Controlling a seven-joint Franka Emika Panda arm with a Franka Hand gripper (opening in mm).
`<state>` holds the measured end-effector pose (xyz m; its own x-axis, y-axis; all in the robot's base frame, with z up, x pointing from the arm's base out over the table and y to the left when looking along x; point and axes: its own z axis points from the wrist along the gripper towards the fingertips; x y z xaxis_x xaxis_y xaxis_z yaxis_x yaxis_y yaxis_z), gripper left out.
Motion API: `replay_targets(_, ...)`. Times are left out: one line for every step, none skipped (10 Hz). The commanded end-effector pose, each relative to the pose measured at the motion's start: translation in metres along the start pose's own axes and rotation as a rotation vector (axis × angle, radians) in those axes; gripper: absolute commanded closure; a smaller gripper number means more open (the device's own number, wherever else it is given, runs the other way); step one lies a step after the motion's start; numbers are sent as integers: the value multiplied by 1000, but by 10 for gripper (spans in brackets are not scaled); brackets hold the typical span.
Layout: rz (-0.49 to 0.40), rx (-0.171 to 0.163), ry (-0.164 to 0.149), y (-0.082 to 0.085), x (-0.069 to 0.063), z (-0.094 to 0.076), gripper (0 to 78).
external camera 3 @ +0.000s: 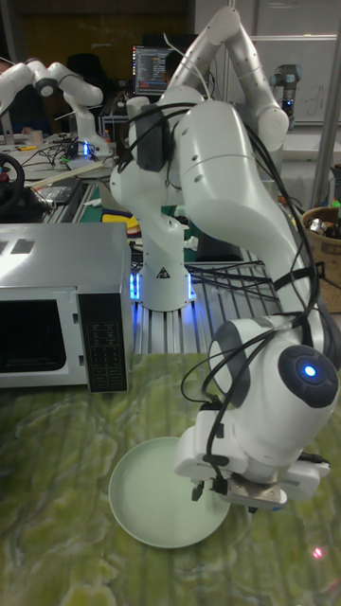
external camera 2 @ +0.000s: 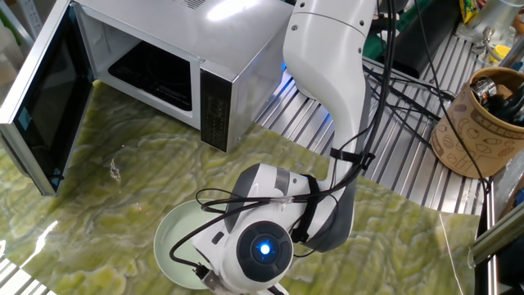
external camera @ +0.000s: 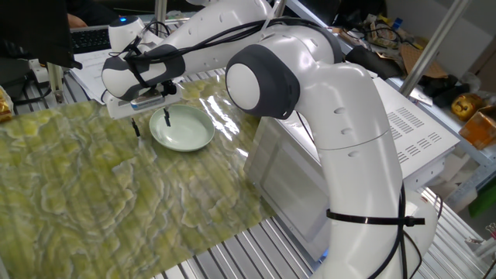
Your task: Put the bowl into the microwave
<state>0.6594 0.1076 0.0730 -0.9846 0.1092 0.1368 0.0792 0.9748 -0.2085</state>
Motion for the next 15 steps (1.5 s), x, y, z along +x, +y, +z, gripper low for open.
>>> replay_targets(-2, -1, 1, 0, -1, -2, 2)
replay_targets(-2, 3, 0, 0, -1, -2, 2)
replay_targets(-2, 4, 0, 0, -1, -2, 762)
replay_targets(-2, 4, 0, 0, -1, -2, 762)
replay_targets(-2, 4, 0, 0, -1, -2, 762)
replay_targets(-2, 4, 0, 0, -1, -2, 762)
replay_targets(-2, 4, 0, 0, -1, -2, 762)
replay_targets(-2, 4, 0, 0, -1, -2, 762)
replay_targets(-2, 4, 0, 0, -1, -2, 762)
replay_targets(-2, 4, 0, 0, -1, -2, 762)
replay_targets(-2, 4, 0, 0, -1, -2, 762)
replay_targets(-2, 4, 0, 0, -1, -2, 762)
replay_targets(-2, 4, 0, 0, -1, -2, 762)
replay_targets(-2, 4, 0, 0, -1, -2, 762)
replay_targets(-2, 4, 0, 0, -1, -2, 762)
